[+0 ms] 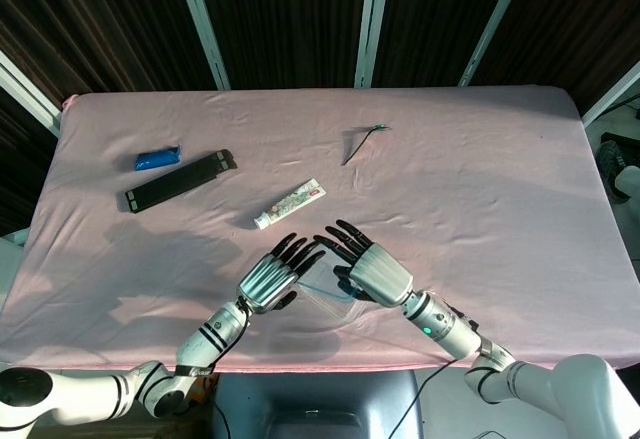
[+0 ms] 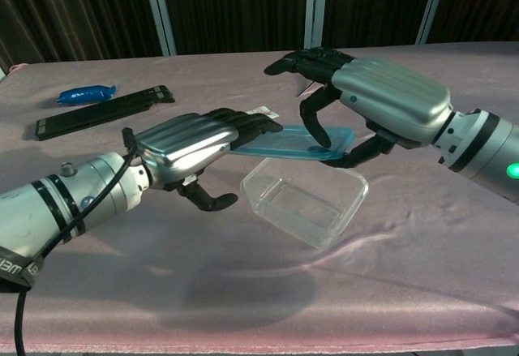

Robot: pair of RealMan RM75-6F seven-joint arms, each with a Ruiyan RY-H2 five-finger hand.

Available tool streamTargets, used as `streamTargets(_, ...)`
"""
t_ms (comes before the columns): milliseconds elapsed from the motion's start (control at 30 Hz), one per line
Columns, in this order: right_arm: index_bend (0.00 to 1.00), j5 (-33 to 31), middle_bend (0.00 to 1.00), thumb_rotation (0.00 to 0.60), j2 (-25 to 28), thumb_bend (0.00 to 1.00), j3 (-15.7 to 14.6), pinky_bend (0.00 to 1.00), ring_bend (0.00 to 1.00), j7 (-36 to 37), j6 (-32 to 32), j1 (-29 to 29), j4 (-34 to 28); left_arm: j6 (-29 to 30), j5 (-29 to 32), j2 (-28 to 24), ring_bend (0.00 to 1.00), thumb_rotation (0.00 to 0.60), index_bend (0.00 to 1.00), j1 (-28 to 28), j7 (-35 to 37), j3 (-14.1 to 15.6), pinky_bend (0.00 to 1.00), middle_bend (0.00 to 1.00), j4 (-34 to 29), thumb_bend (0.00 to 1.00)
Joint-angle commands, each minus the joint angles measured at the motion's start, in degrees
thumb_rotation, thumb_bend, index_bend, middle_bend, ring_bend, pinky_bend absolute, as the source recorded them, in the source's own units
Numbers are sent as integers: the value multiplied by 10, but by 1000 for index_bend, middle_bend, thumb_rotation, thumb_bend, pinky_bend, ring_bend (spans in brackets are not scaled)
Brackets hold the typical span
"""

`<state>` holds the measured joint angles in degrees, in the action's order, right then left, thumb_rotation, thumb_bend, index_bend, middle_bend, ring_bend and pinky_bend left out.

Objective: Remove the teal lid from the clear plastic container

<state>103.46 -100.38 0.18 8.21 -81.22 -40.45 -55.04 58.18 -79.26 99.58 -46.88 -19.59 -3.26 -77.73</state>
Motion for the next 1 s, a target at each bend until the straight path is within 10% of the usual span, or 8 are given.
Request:
streamTargets(33,826,2,206,600,14,485,-1,0,51,-20,-8,6,3,15,-14,-11,0,600,0,9,-11,6,0,0,-11,318)
streamTargets(733,762,-34,206,600,11,485,-42,0,51,5,39,63,158,71,-38,-80,0,600,0,73,-19,22,0,0,-35,317)
streamTargets(1000,254,-42,100,600,18,362,-53,0,2,-23,81,67,138,73,-41,-82,0,600,0,82,-17,22,0,0,-33,317)
